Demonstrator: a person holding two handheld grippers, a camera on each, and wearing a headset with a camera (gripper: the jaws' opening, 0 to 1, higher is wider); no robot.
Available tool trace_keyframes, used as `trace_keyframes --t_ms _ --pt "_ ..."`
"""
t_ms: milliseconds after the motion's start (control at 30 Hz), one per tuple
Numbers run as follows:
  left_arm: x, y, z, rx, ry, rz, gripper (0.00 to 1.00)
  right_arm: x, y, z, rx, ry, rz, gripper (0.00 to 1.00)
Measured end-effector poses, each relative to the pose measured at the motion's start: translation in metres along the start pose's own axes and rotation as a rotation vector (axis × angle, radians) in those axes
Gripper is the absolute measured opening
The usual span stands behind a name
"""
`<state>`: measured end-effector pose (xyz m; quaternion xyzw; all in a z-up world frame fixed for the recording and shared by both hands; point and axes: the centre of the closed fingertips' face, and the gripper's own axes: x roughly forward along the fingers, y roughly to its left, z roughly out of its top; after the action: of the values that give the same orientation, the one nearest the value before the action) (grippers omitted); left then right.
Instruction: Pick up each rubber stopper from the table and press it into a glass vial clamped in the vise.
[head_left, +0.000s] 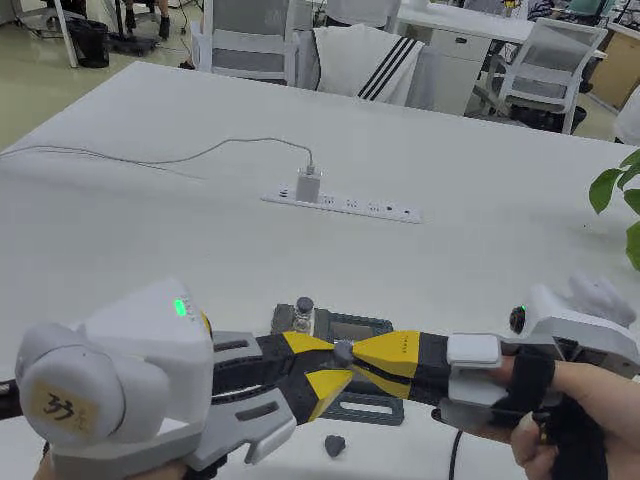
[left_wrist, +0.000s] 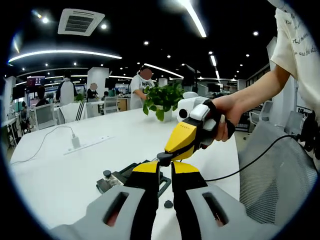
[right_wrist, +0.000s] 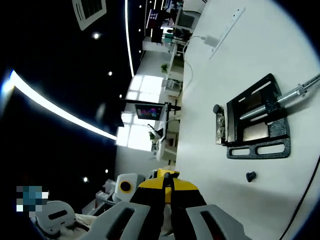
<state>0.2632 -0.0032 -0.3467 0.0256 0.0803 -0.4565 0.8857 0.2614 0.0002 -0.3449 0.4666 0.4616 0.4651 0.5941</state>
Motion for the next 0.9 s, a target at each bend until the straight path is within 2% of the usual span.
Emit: trace_keyframes --t_ms 267,733,900 --pt "-0.0003 -0.0027 -0.0021 -0.022 0.005 -0.015 0.05 -0.0017 -0.0031 -0.0019 -0.026 0.017 -0.012 0.0" --pt "-0.0008 -0.0062 -0.0003 -0.026 -0.009 -0.03 0.04 -0.0039 -0.0046 -0.0052 -0.004 0.017 0.007 0.0" --pt "-0.0015 -0.008 -0.0022 -0.038 -0.005 -0.041 0.04 -0.0039 -0.0052 -0.0079 -0.065 0.03 0.007 0.0"
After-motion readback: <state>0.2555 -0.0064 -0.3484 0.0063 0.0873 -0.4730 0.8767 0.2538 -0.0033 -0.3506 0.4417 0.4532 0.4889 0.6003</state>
